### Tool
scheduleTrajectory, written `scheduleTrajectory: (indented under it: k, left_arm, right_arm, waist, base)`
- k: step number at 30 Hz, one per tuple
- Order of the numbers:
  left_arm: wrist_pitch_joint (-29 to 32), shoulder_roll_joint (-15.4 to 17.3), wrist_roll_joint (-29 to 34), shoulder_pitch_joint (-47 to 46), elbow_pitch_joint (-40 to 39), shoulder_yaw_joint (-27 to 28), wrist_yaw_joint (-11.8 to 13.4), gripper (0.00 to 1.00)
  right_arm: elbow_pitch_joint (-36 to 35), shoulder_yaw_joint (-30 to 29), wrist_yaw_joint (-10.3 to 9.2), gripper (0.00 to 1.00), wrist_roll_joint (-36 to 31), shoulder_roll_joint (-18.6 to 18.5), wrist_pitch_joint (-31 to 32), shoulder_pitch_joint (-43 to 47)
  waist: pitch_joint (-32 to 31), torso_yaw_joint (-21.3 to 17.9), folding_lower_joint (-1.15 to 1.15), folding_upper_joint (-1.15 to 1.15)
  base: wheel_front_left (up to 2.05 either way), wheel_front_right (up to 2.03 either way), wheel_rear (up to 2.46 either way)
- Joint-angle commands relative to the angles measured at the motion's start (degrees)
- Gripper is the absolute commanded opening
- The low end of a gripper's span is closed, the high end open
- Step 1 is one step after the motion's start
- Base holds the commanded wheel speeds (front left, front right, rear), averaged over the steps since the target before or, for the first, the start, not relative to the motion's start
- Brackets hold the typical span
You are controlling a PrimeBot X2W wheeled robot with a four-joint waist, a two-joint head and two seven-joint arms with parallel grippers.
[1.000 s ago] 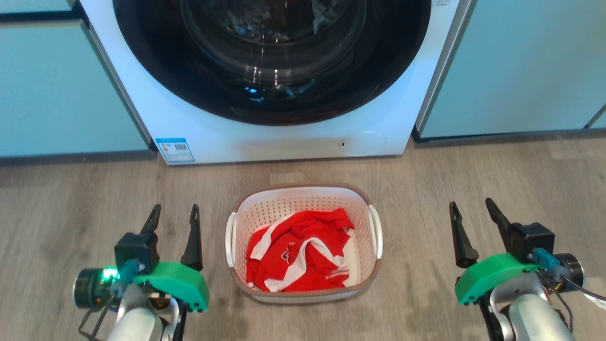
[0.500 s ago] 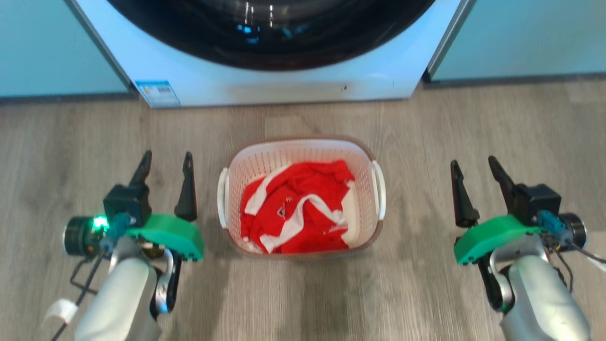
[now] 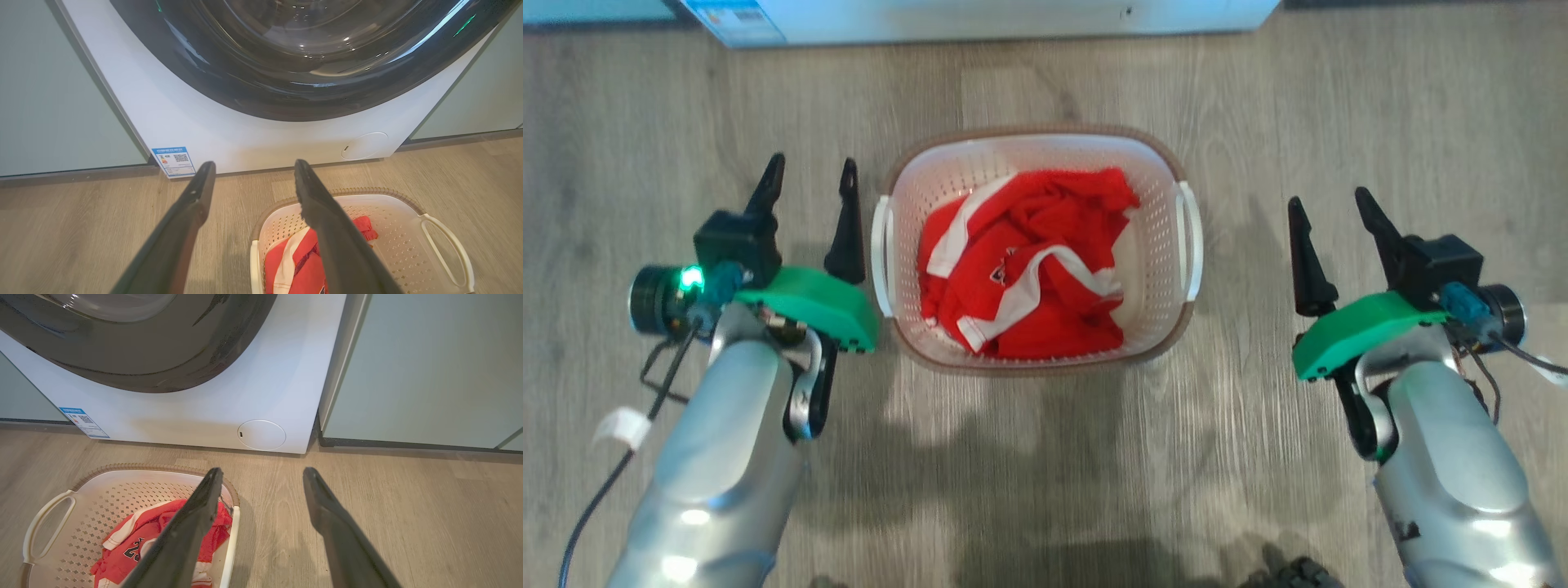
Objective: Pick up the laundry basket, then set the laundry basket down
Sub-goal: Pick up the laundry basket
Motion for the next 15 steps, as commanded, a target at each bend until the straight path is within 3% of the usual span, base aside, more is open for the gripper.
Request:
scheduleTrajectory:
  k: [1,15]
  left_arm:
    - [-0.7,0.7,0.1,-2.4,-0.3,1.7,-0.5,1.00]
    - [-0.9,-3.1,0.1,-12.7,15.2,3.3,-6.8,1.00]
  right_arm:
    - [-0.7,1.5,-0.10,1.00,-0.3,0.6,-0.5,-1.0]
    - [6.4,3.2,-0.10,1.00,0.0,1.8,-0.5,-8.4]
  waist:
    - [2.8,0.1,-0.02,0.00]
    - [11.9,0.0,-0.02,0.00]
  base:
    - [0.00,0.00,0.00]
    - [0.00,0.00,0.00]
